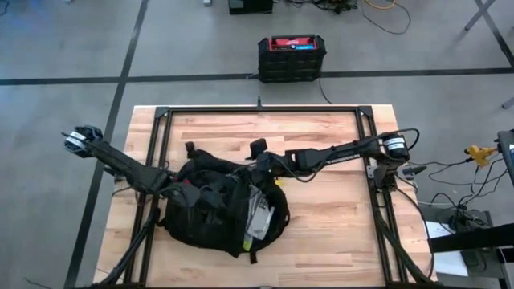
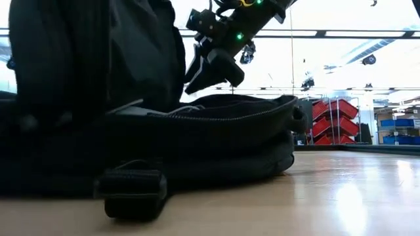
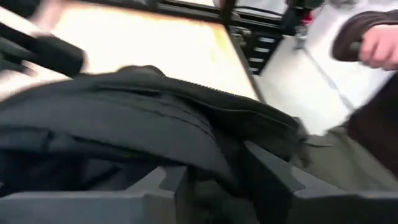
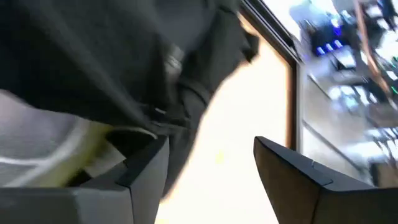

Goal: Unpack backpack
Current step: Close the black backpack

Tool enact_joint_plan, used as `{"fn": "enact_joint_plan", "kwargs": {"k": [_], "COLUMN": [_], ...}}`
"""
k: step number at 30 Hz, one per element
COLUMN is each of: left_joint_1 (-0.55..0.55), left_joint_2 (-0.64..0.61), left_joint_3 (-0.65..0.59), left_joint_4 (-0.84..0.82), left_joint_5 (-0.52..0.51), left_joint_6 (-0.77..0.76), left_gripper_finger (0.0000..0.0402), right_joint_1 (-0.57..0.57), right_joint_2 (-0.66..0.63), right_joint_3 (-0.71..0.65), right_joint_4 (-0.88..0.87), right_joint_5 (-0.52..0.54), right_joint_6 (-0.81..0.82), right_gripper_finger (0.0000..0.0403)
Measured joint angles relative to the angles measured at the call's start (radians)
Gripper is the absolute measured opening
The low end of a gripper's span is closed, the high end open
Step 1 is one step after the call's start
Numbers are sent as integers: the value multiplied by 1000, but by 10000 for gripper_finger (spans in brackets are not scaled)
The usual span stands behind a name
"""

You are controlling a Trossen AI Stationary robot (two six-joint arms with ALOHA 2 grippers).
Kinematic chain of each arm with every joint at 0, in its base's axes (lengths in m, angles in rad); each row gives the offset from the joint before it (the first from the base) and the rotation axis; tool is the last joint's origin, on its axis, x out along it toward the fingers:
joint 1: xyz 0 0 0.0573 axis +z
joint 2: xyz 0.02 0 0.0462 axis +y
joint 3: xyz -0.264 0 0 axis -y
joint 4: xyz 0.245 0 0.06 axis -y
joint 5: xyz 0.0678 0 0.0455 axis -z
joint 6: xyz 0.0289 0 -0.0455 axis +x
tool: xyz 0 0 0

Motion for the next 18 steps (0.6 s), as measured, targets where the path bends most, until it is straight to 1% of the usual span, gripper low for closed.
{"fn": "enact_joint_plan", "kwargs": {"k": [3, 5, 8, 10, 11, 12, 14, 15, 16, 17, 18], "left_joint_1": [0, 0, -2, -5, -6, -6, -4, 0, 11, 24, 36], "left_joint_2": [39, 47, 20, -15, -36, -55, -81, -91, -95, -96, -96], "left_joint_3": [1, 24, 60, 79, 82, 83, 72, 61, 47, 31, 9], "left_joint_4": [59, 58, 58, 15, -32, -83, -174, -236, -297, -336, -346], "left_joint_5": [99, 190, 320, 332, 288, 205, -52, -172, -259, -314, -342], "left_joint_6": [-52, -90, -118, -79, -41, -1, 34, 27, 8, -16, -42], "left_gripper_finger": [181, 207, 242, 257, 262, 265, 266, 265, 264, 262, 259], "right_joint_1": [-2, -12, -26, -37, -43, -51, -60, -64, -66, -69, -70], "right_joint_2": [-2, 2, 6, 7, 7, 7, 8, 8, 8, 5, 2], "right_joint_3": [0, 0, -2, -7, -11, -15, -18, -18, -19, -20, -20], "right_joint_4": [1, 4, 5, 7, 7, 5, -32, -67, -100, -126, -138], "right_joint_5": [-76, -119, -131, -135, -138, -139, -122, -80, -10, 71, 142], "right_joint_6": [-10, -11, -10, -7, -2, -1, -25, -59, -95, -122, -145], "right_gripper_finger": [211, 207, 204, 204, 205, 205, 206, 206, 205, 204, 204]}}
